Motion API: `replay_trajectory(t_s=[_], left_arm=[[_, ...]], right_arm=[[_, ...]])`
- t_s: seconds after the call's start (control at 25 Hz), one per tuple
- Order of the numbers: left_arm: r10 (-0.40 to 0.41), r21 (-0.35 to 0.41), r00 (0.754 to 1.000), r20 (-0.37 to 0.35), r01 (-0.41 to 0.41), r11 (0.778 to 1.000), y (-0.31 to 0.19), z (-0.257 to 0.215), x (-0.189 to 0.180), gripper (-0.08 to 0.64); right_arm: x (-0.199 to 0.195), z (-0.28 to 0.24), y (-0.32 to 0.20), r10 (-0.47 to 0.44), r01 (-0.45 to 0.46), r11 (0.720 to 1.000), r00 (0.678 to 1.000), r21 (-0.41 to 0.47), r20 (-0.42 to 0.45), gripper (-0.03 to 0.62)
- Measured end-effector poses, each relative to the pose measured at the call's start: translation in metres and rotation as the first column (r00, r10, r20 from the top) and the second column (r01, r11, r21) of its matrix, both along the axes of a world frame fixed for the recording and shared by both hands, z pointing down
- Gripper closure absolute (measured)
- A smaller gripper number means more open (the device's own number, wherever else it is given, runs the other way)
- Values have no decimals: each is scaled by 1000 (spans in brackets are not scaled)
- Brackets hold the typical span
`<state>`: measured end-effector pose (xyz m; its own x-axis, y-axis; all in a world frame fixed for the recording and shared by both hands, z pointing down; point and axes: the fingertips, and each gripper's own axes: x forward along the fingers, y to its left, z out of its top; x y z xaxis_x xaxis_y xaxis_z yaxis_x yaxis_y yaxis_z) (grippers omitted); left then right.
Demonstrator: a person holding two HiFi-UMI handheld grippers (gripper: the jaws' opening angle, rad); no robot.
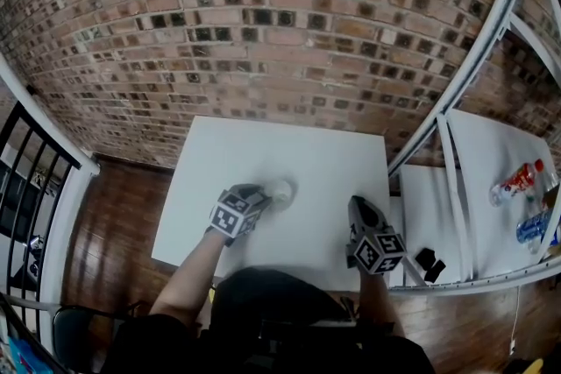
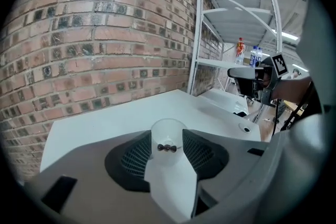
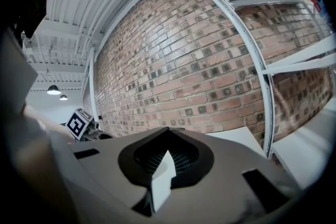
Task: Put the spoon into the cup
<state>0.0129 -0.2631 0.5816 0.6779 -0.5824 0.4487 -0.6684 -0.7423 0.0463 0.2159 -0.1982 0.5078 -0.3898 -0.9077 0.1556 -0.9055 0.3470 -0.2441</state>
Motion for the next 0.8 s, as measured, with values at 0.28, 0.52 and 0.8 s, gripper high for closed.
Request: replay_trajectory(t_s=[0.28, 0.52, 0.8], left_arm=[[-41, 60, 996, -74, 46, 997, 0, -29, -19, 371], [-148, 166, 963, -224, 188, 968, 4, -69, -62, 557], [-264, 208, 895, -359, 353, 912, 12, -107, -117, 558]], right_arm=[[-19, -3, -4, -45, 45, 999, 999, 7, -5, 588], [-35, -3, -3, -73, 73, 997, 997, 8, -9, 588], [-54, -7, -1, -109, 109, 994, 994, 27, -8, 588]])
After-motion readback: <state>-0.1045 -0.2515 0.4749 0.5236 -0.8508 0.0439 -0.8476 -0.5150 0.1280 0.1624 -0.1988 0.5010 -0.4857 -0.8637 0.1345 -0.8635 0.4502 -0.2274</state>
